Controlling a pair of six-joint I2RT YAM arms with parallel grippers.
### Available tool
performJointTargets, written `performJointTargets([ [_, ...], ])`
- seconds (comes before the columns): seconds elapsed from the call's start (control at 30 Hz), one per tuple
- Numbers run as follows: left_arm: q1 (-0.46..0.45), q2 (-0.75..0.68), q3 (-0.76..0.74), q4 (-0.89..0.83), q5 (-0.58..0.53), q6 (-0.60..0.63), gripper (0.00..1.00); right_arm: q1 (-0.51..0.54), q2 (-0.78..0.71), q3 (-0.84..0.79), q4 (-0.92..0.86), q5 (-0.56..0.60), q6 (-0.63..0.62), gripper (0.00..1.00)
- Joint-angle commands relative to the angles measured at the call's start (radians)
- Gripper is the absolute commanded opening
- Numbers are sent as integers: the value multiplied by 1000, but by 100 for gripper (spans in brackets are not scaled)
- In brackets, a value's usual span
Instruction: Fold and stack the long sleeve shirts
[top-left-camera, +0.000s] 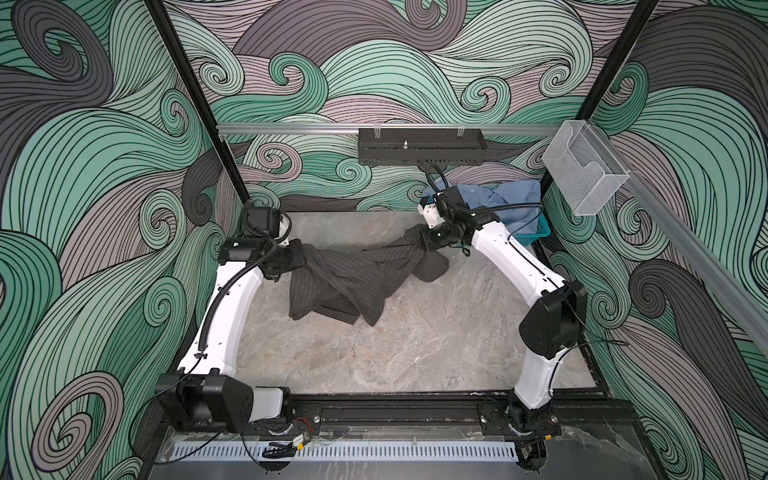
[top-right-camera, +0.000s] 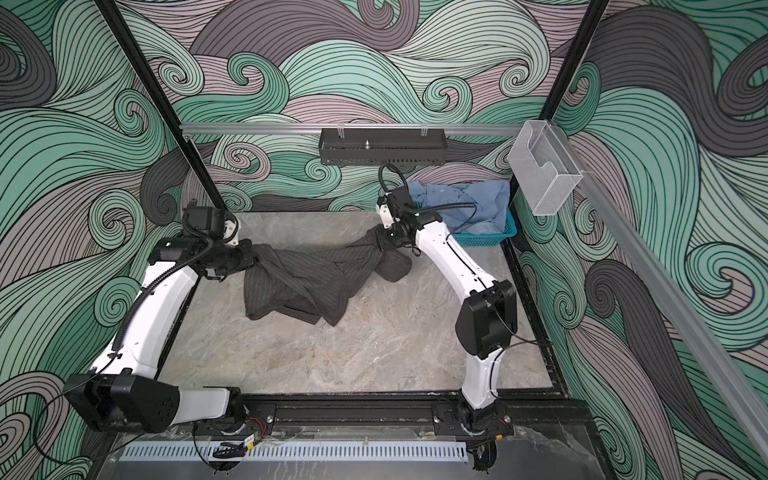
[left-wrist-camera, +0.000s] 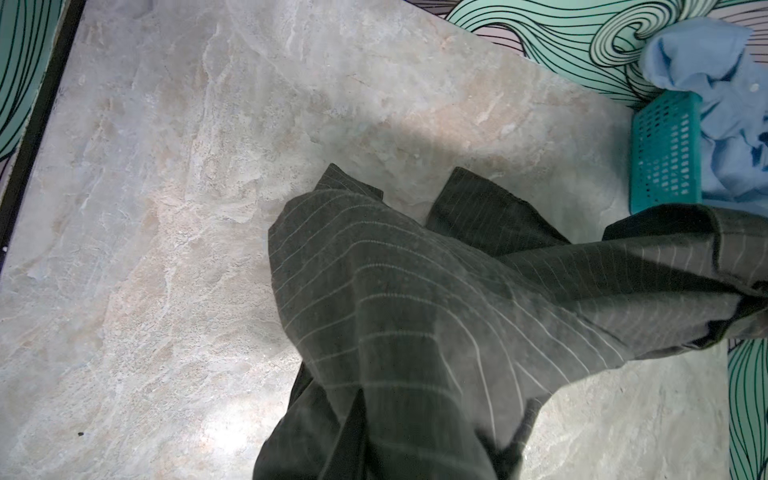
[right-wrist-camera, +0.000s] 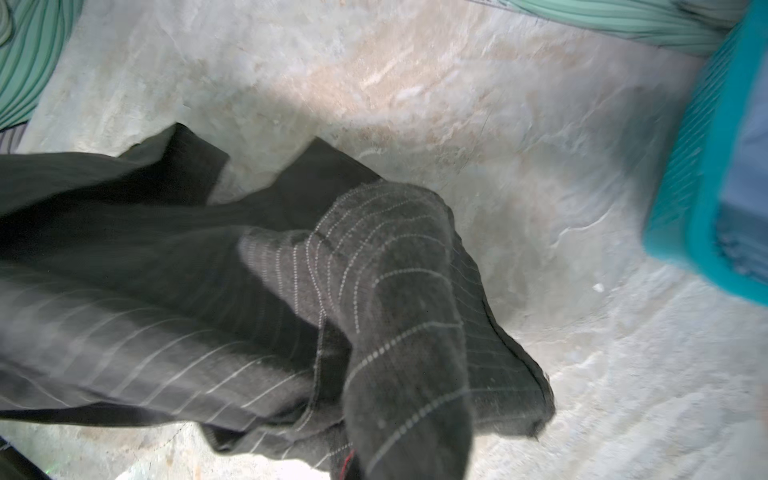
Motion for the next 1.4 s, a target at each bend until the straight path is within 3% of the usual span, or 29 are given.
performJointTargets([
  [0.0, -8, -15, -16, -31, 91, -1, 19, -15, 7, 88, -120, 37, -62, 17],
  [0.07, -21, -5, -48, -14, 110, -10, 19, -11, 34, 116, -160, 48, -45, 47],
  [0.2, -29, 23, -119, 33, 168, -32, 6, 47, -16, 34, -119, 113, -13, 72],
  [0.27, -29, 42, -131, 27, 169, -30, 7, 83, -50, -9, -103, 154, -4, 82],
  [0.4, -29, 84, -135, -20, 134, -32, 35, 182, -104, -94, -60, 193, 10, 99],
  [0.47, -27, 73, -162, -3, 109, -45, 45, 256, -121, -152, 5, 174, -2, 99],
  [0.57, -20, 41, -196, 14, 46, -92, 51, 375, -81, -199, 121, 119, -36, 97],
  [0.7, 10, -23, -232, 32, -9, -141, 56, 488, 88, -79, 142, 121, -113, 97],
  [0.93, 93, -183, -347, 105, -45, -199, 64, 551, 283, 73, 270, 176, -253, 95],
  [1.13, 129, -230, -372, 102, -16, -198, 67, 549, 418, 253, 255, 139, -266, 91],
  [1.3, 144, -238, -375, 98, 3, -183, 67, 549, 513, 414, 178, 91, -237, 74],
  [1.37, 151, -239, -376, 98, 8, -175, 67, 548, 514, 426, 177, 75, -226, 56],
])
